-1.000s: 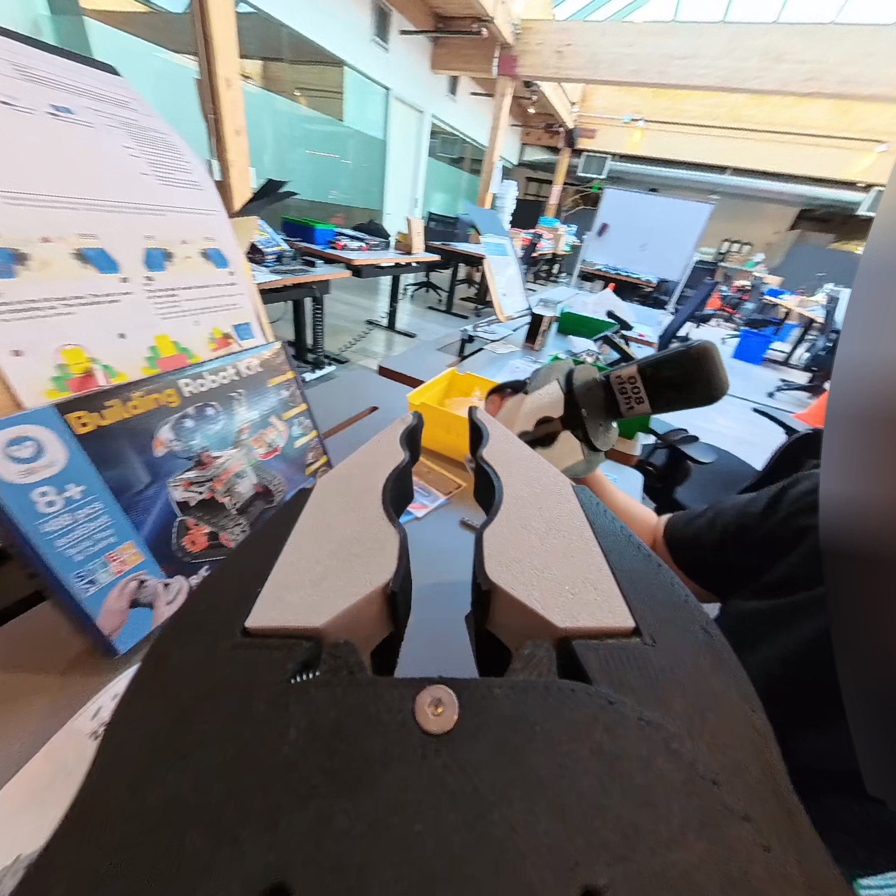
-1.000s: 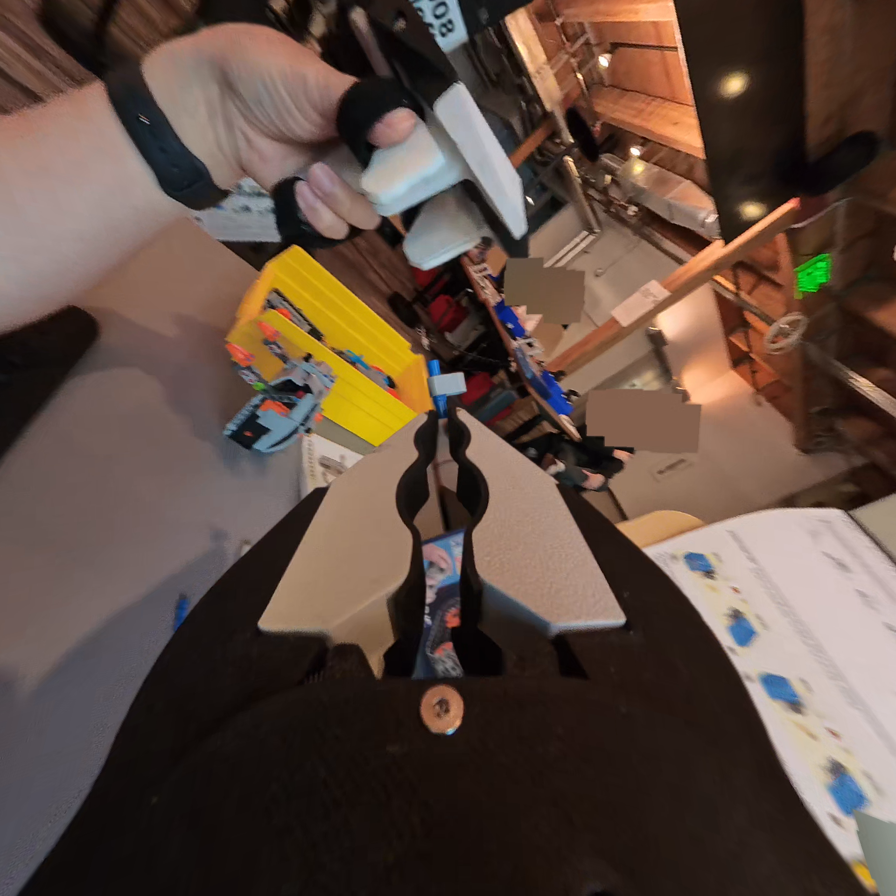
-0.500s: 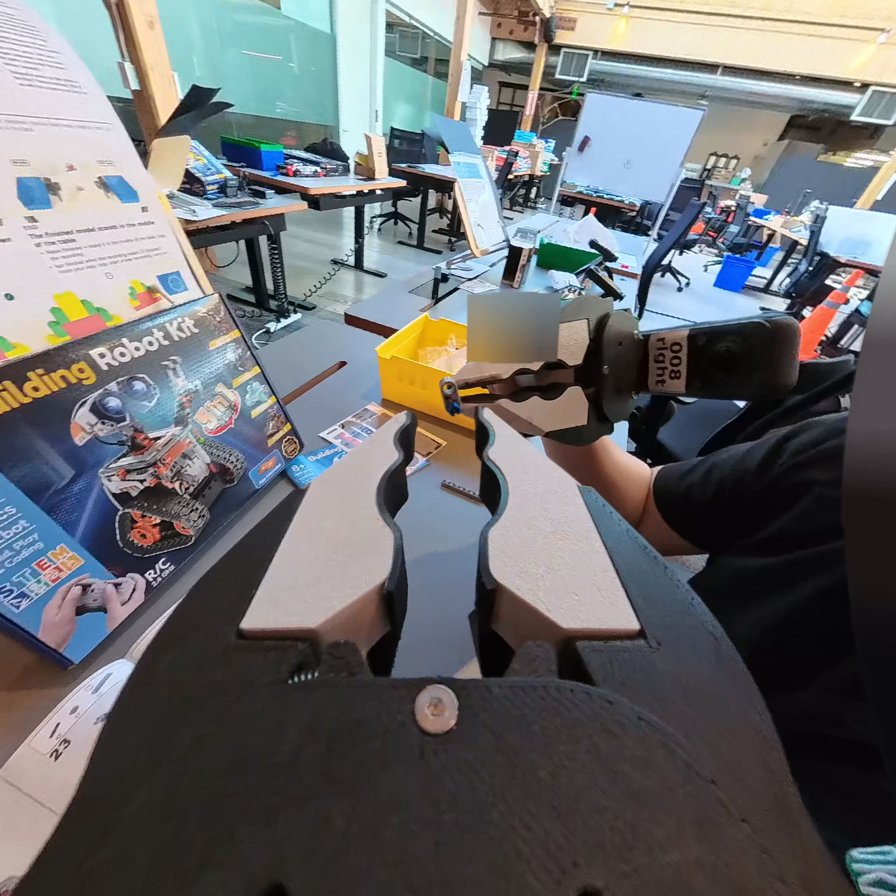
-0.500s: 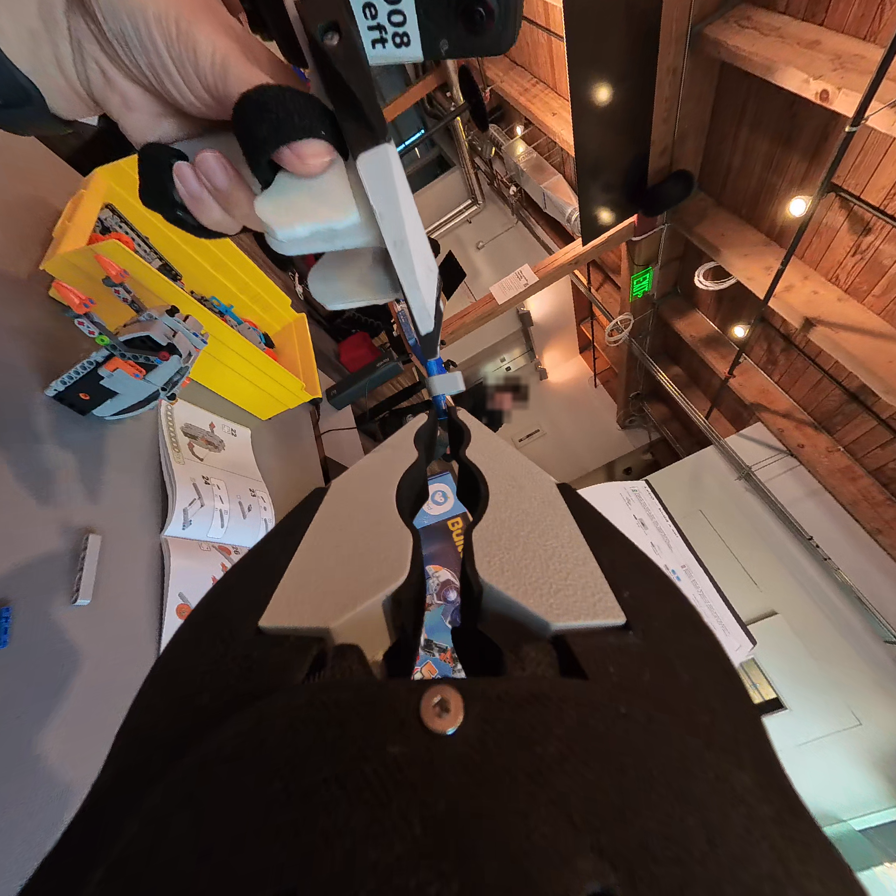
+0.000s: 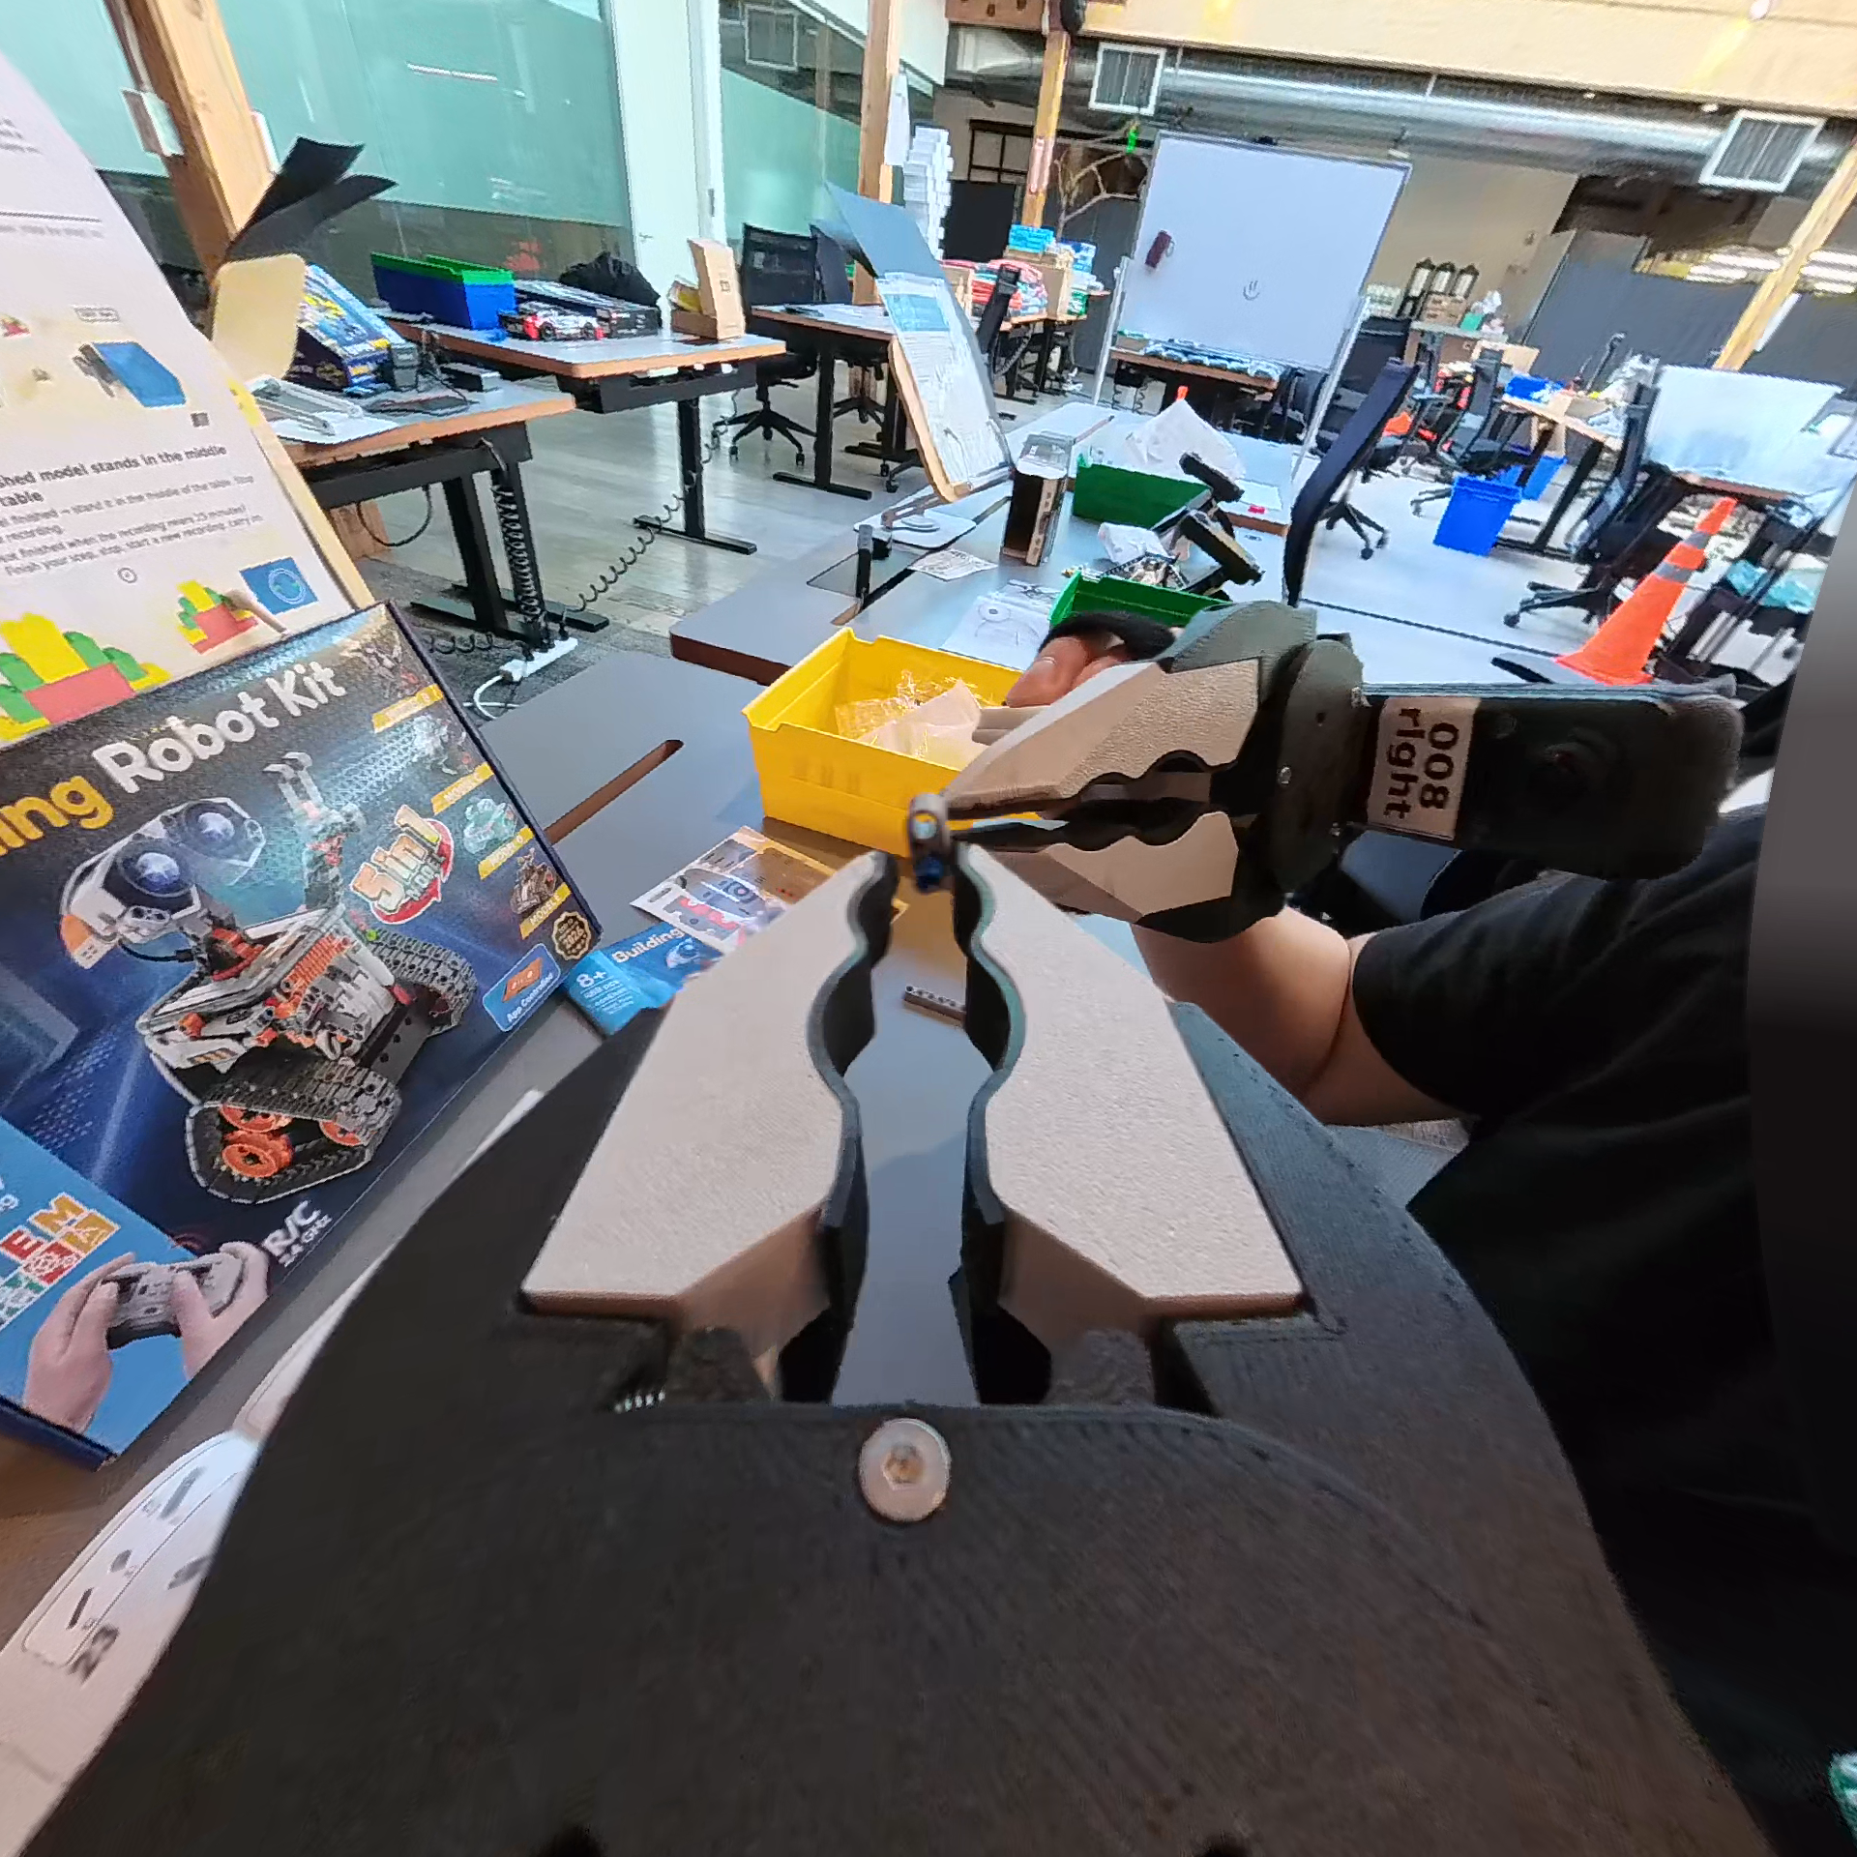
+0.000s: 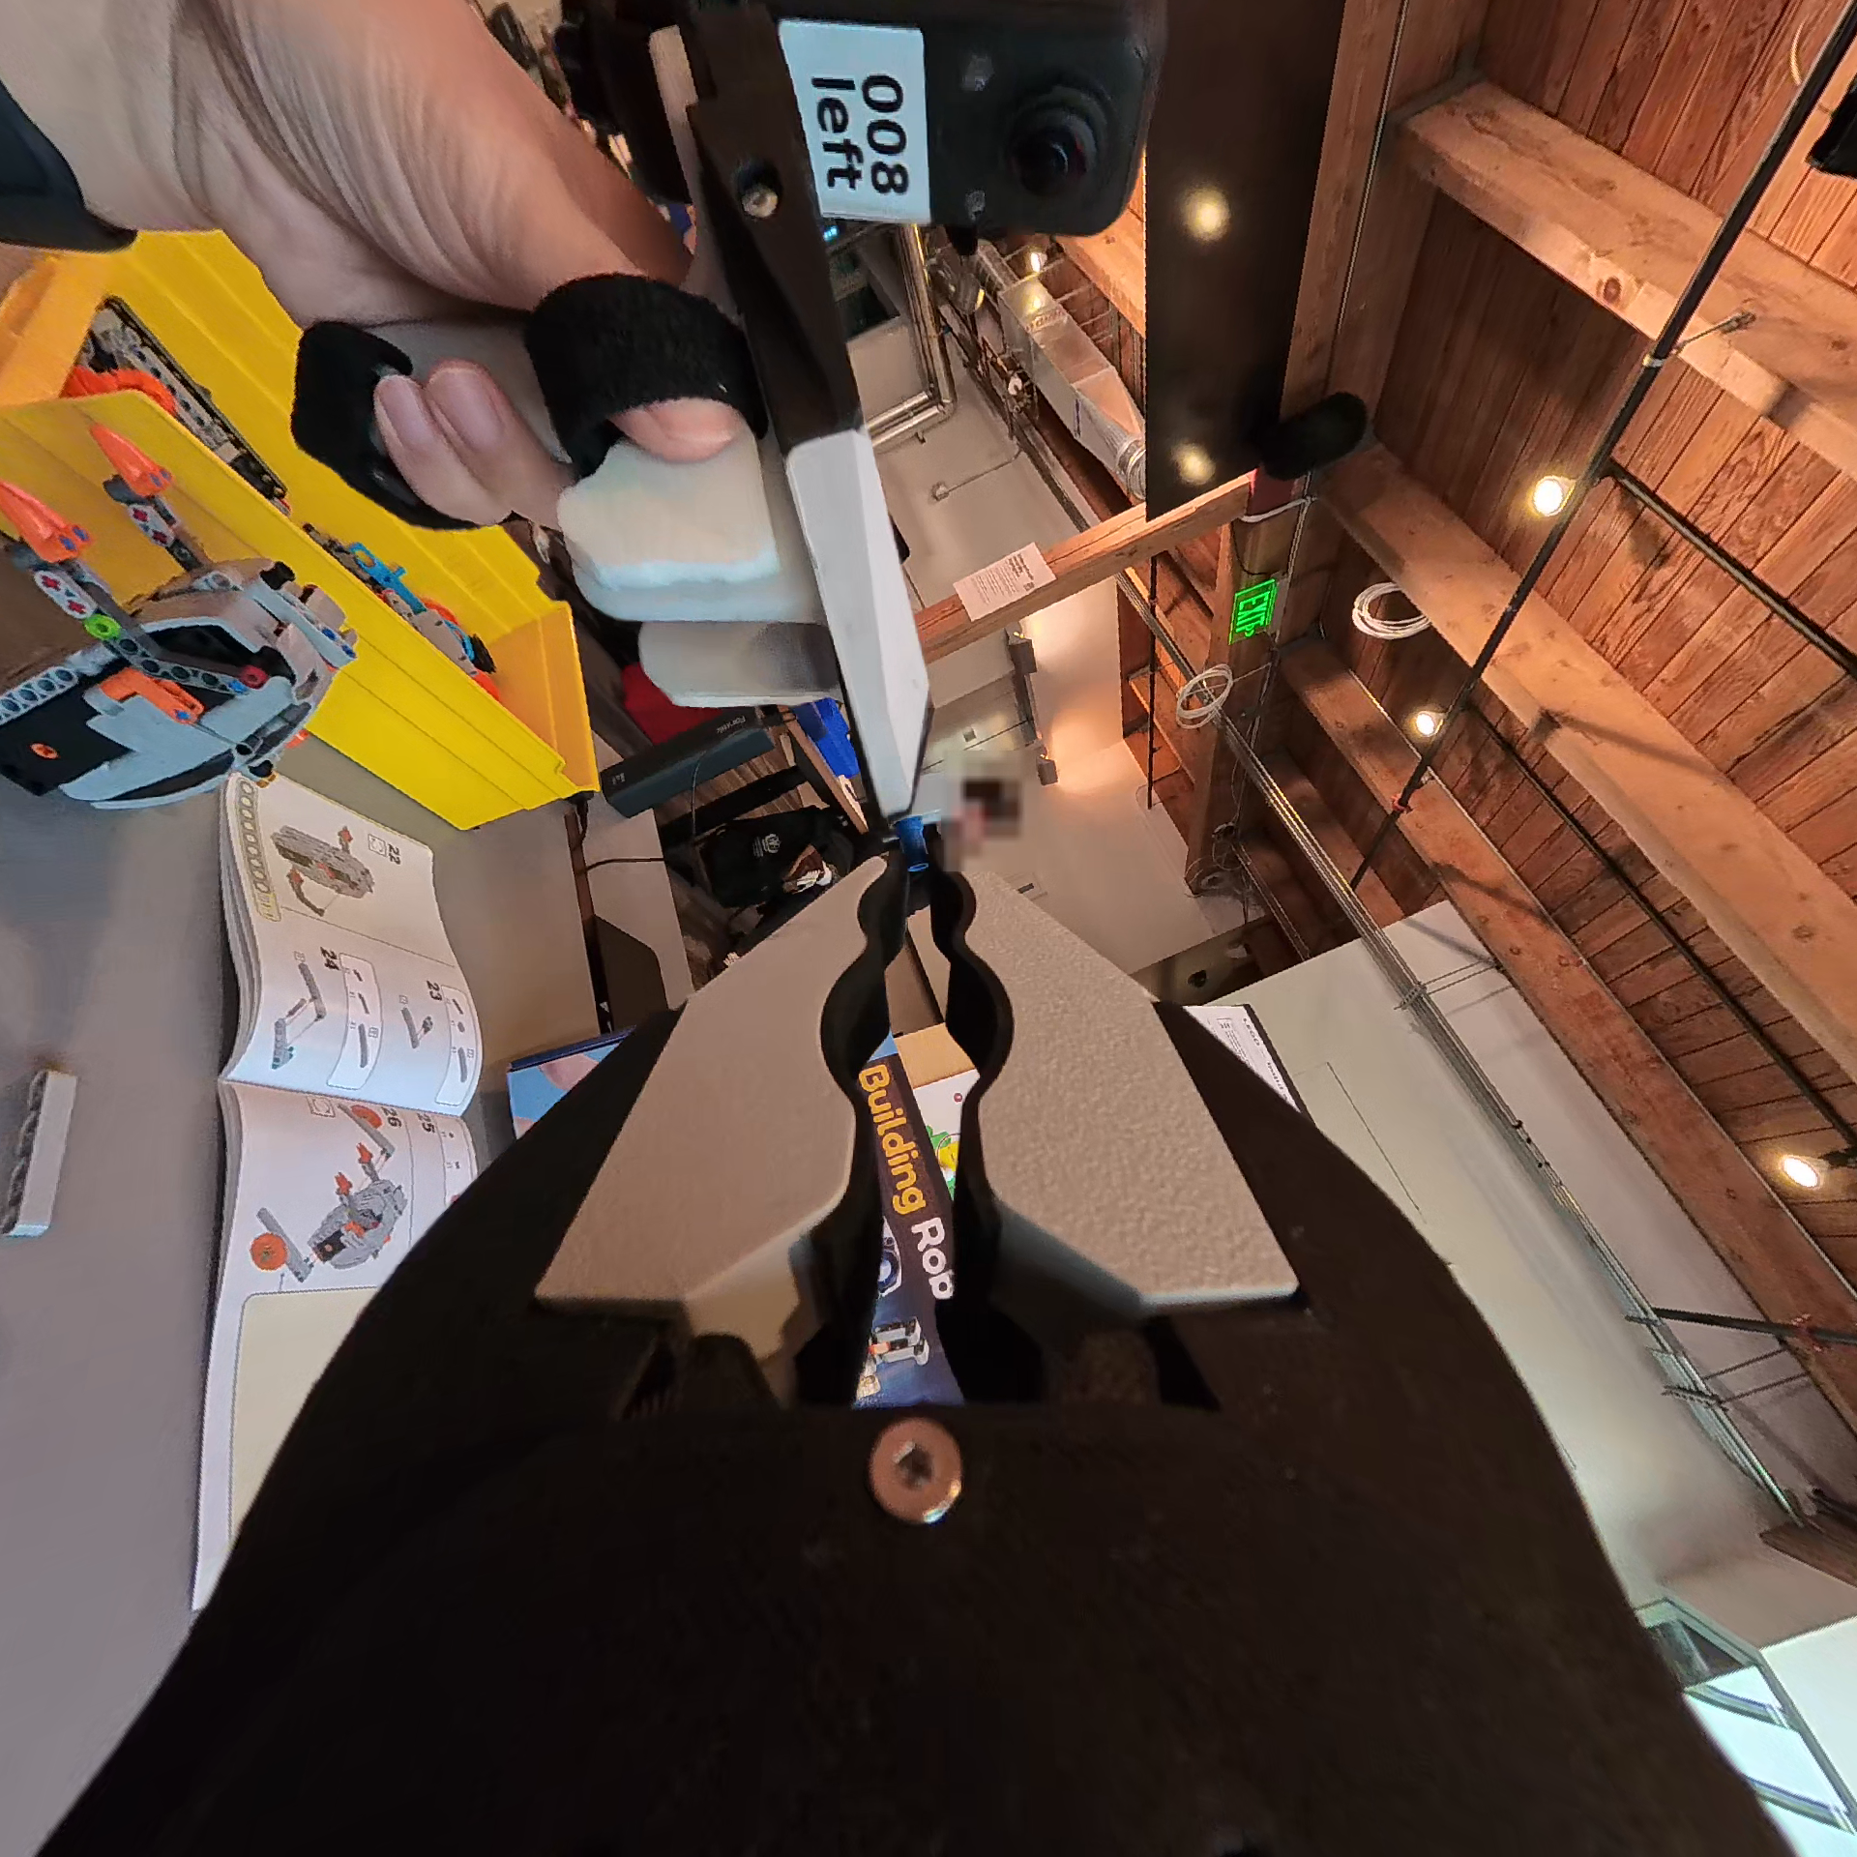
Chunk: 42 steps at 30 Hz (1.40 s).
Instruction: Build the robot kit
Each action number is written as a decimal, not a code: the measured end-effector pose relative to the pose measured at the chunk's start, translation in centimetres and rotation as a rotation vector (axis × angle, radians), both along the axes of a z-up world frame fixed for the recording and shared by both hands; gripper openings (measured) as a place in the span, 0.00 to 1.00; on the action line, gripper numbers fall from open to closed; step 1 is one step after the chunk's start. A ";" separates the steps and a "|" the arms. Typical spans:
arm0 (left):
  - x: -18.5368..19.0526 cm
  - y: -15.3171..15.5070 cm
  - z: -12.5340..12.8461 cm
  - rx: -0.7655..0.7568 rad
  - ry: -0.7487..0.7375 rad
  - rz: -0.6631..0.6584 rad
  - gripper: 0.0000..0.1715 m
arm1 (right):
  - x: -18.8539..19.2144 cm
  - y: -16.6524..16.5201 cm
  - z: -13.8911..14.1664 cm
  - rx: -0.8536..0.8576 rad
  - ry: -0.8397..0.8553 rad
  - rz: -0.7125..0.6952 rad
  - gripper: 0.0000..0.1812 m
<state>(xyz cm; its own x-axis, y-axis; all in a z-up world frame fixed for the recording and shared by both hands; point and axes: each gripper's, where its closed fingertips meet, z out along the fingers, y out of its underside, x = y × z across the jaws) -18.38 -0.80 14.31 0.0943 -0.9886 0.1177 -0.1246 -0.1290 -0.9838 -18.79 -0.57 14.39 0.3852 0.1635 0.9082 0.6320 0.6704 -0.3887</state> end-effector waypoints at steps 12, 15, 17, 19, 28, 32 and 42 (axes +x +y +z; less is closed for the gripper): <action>-0.2 -1.5 0.8 -0.148 -0.096 -0.206 0.03 | 0.0 -1.9 1.4 -0.072 0.137 0.182 0.07; -0.4 -1.3 0.5 -0.177 -0.078 -0.206 0.03 | 0.1 -2.1 1.0 -0.142 0.137 0.239 0.07; -0.7 -0.8 0.3 -0.192 -0.065 -0.180 0.03 | 0.4 -1.9 -0.2 -0.245 0.124 0.296 0.08; -1.4 -0.1 0.1 -0.187 -0.050 -0.127 0.03 | 0.8 -1.1 -2.1 -0.456 0.143 0.359 0.13; -2.5 0.5 -2.4 -0.199 0.081 -0.092 0.03 | -2.1 -0.3 -5.9 -0.707 0.119 0.428 0.20; -1.9 1.0 -2.9 -0.252 0.076 -0.115 0.03 | -2.2 0.6 -5.9 -0.559 0.089 0.347 0.14; -1.2 1.2 -3.0 -0.324 0.048 -0.174 0.03 | -1.4 1.5 -4.2 -0.385 0.117 0.236 0.07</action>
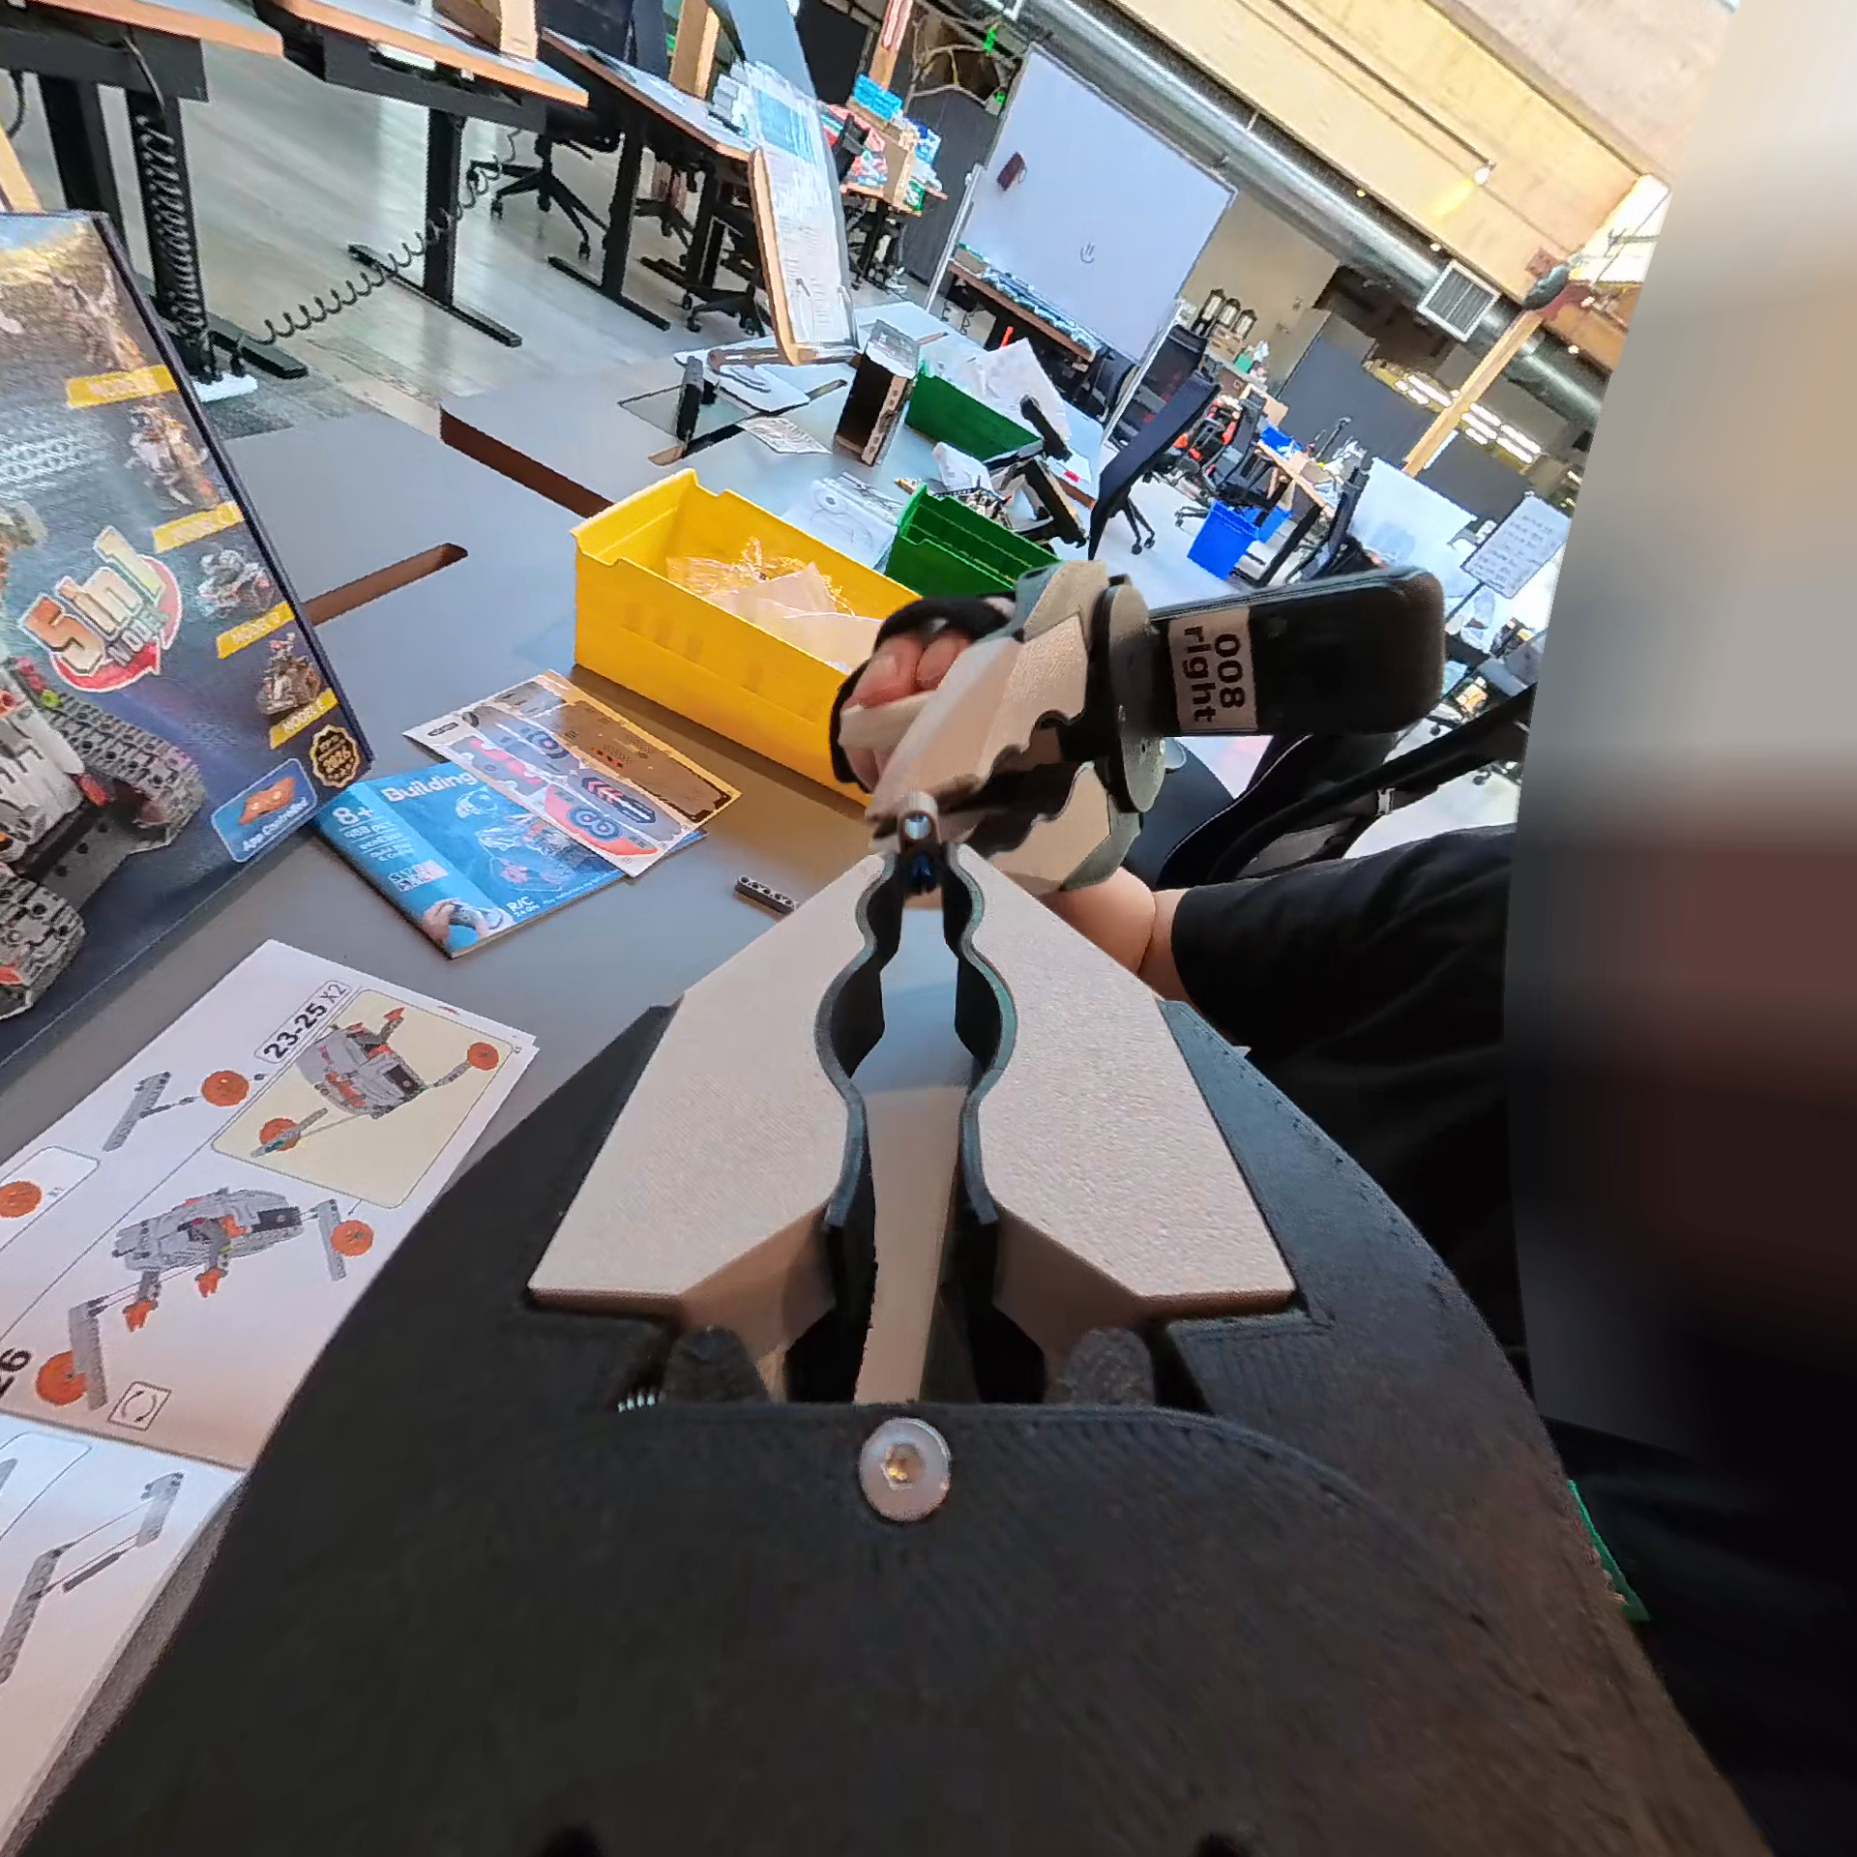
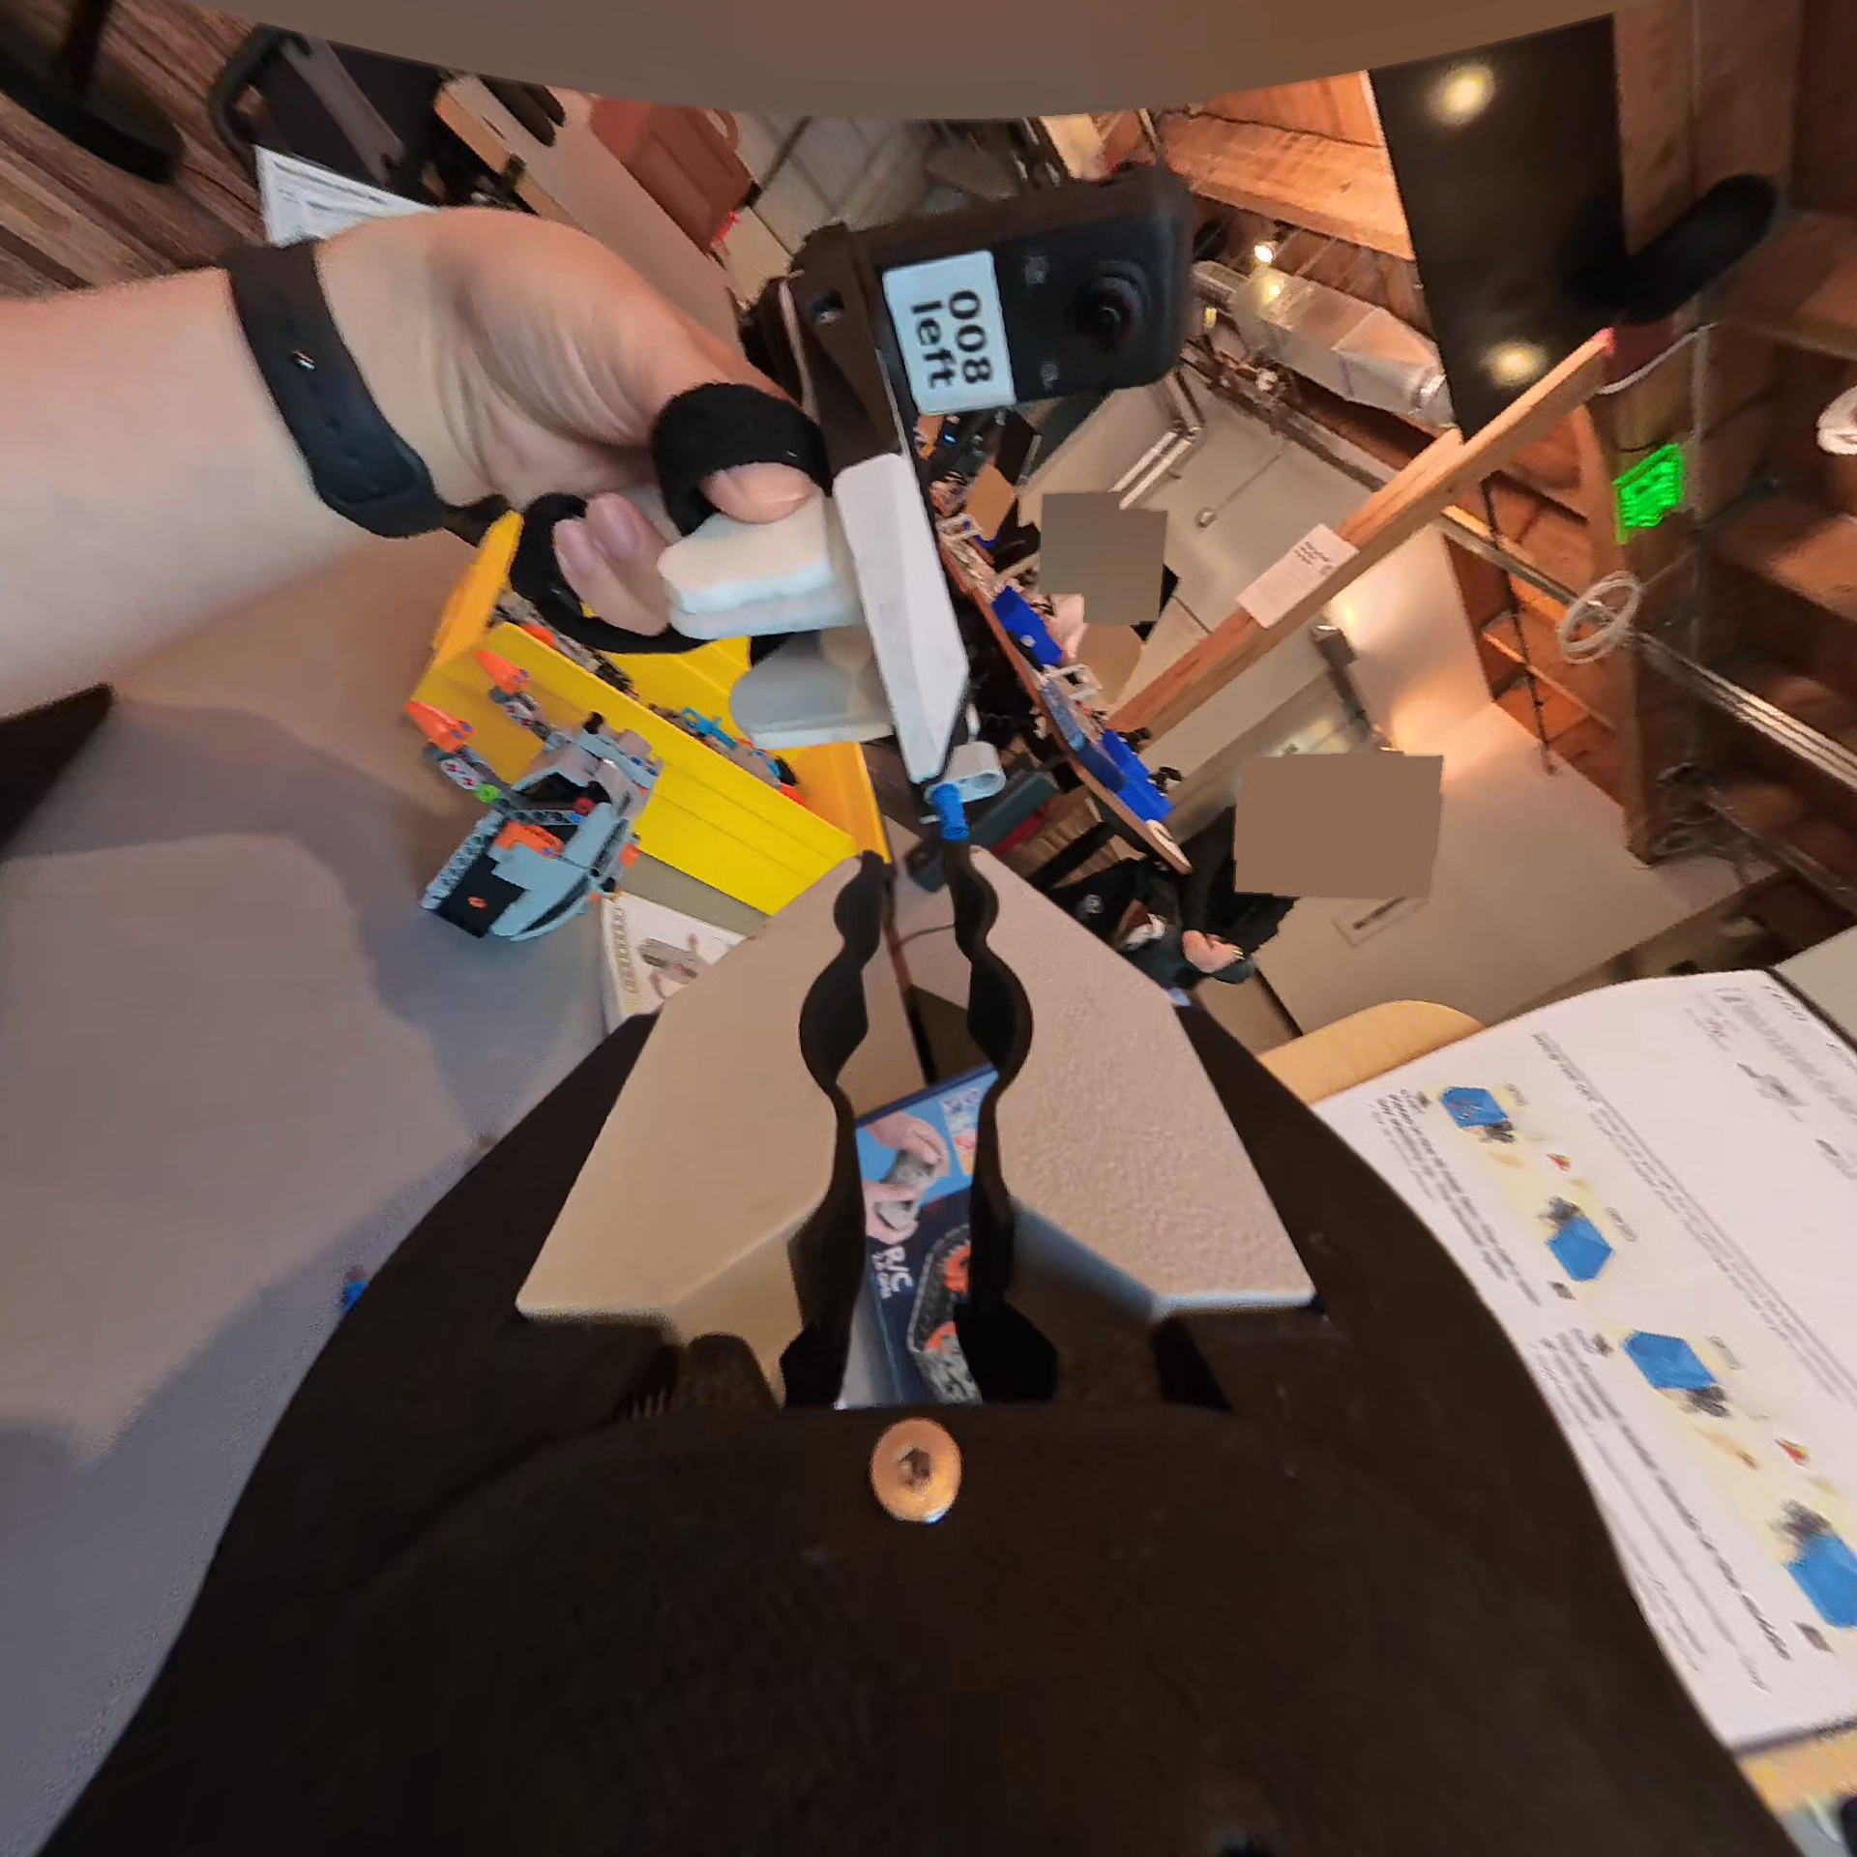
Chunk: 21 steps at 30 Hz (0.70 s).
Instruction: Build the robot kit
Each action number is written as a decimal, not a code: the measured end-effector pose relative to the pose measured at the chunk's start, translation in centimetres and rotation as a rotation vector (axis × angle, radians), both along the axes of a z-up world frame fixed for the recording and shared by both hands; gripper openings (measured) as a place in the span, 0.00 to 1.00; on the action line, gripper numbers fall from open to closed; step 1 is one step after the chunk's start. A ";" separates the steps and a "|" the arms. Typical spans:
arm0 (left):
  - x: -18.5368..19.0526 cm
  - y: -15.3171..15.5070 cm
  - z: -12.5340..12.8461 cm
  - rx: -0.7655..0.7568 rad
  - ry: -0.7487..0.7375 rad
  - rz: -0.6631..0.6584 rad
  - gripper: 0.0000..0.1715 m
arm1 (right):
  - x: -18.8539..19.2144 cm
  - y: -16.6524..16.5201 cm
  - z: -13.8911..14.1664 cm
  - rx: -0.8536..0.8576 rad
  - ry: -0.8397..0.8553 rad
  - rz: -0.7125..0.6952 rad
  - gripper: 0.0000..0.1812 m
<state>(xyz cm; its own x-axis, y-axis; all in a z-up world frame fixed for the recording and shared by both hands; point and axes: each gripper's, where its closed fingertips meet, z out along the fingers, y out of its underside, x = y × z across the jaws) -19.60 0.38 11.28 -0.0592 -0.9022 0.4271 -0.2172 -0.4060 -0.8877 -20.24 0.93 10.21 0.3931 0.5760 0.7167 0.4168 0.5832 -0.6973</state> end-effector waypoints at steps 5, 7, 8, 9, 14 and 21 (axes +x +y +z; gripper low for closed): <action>0.0 -0.1 -0.2 -0.001 0.007 -0.005 0.03 | 0.4 -0.2 0.8 0.019 0.030 -0.004 0.07; 0.1 -0.2 -0.3 0.000 0.015 -0.012 0.03 | 0.4 -0.2 1.0 0.032 0.035 -0.006 0.07; 0.2 -0.3 -0.3 -0.002 0.016 -0.016 0.03 | 0.4 -0.2 0.9 0.036 0.026 -0.006 0.06; 0.2 -0.3 -0.3 -0.004 0.015 -0.022 0.03 | 0.3 -0.3 0.8 0.035 0.018 -0.004 0.06; 0.4 -0.5 -0.3 -0.010 0.003 -0.041 0.03 | 0.2 -0.6 0.8 0.045 0.014 0.016 0.02; 0.2 0.8 0.5 0.004 -0.048 0.030 0.13 | 0.3 -0.3 0.8 0.077 -0.002 -0.015 0.02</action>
<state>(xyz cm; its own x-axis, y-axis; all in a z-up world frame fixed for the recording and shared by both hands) -19.37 1.18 11.73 -0.0527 -0.9056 0.4209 -0.1620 -0.4081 -0.8984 -19.96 0.66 11.02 0.4000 0.5133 0.7593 0.4274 0.6284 -0.6500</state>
